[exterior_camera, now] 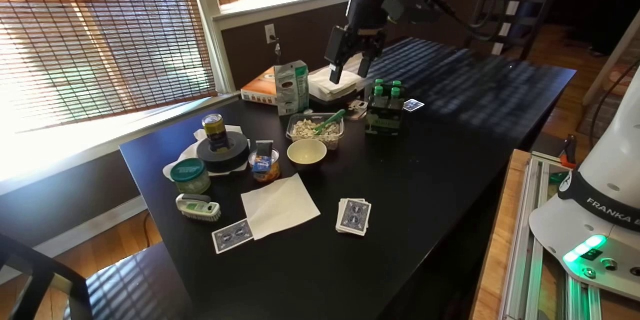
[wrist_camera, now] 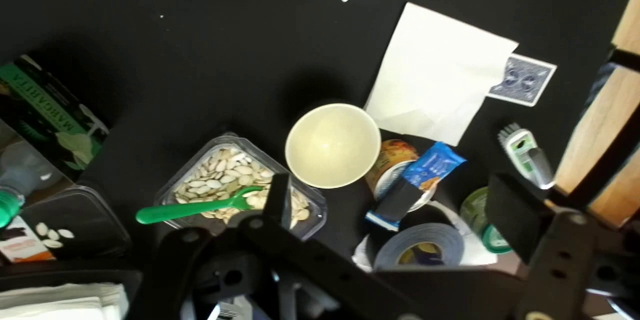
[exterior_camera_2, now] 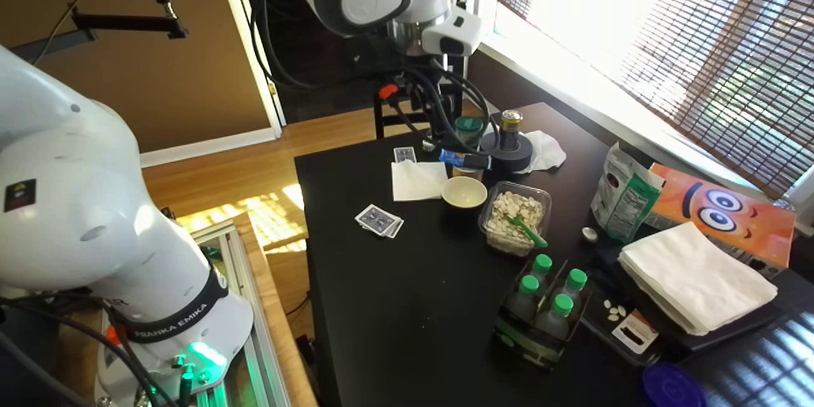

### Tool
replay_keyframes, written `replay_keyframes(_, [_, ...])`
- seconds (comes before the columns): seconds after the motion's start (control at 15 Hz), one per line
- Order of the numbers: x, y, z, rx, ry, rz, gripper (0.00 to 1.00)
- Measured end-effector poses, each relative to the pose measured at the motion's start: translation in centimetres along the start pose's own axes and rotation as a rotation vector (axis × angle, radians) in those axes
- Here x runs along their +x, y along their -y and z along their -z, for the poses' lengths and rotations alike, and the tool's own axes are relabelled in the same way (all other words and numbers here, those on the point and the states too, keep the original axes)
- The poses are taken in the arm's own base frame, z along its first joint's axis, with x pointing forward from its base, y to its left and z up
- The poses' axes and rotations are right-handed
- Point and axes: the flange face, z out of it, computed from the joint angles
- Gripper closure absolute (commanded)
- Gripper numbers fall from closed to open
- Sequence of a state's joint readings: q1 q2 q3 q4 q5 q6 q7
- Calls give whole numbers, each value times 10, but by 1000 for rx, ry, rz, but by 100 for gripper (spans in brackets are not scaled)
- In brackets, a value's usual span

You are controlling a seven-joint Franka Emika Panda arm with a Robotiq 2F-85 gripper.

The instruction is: Put a spoonful of the clear lunchbox's contents into the bowl

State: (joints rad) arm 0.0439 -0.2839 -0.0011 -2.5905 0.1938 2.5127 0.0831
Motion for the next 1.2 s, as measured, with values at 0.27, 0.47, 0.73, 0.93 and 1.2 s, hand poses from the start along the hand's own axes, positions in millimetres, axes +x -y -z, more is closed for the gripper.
replay_keyframes(0.27, [10,-37,-54,-108,-12,-165,0])
replay_keyframes(0.47, [11,-54,-75,-146,21,-191,0])
replay_keyframes(0.73, [13,-52,-75,-147,0,-192,0])
replay_keyframes(0.93, [21,-56,-90,-132,-36,-195,0])
replay_keyframes(1.2, [53,-82,-121,-143,-2,-288,0])
